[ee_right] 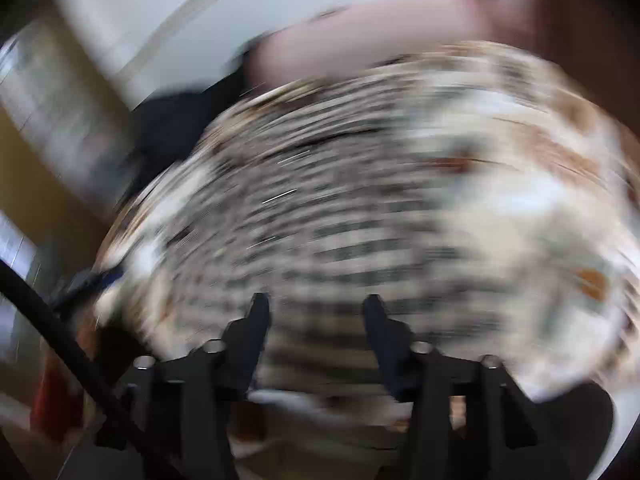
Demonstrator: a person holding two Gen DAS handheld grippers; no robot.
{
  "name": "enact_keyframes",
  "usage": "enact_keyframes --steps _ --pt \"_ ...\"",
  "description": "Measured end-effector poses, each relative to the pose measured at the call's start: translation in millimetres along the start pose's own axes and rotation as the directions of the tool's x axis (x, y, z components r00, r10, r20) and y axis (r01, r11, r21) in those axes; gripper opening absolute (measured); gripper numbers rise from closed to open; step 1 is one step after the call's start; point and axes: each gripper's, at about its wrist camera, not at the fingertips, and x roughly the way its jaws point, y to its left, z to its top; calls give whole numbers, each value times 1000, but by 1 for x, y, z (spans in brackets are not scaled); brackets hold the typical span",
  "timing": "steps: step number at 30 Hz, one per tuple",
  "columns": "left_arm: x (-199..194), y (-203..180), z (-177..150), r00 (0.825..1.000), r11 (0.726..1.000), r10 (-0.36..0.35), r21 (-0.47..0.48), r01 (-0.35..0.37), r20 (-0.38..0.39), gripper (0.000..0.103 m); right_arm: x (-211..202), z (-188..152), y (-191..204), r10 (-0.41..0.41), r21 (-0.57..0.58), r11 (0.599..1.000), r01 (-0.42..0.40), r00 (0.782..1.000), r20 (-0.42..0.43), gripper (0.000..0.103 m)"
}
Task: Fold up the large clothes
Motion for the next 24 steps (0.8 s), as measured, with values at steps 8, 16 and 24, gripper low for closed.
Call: enact_keyframes --steps 8,16,24 --pt "4 -9 -2 999 999 -32 -20 31 -19 57 140 -36 145 -243 -619 775 128 964 -104 57" --pt "13 -18 -1 994 994 -109 -20 108 -23 67 88 26 29 74 -105 990 -89 988 -137 13" --pt "75 -74 2 933 943 -328 -4 332 -149 72 69 30 -101 249 340 913 -224 968 -30 14"
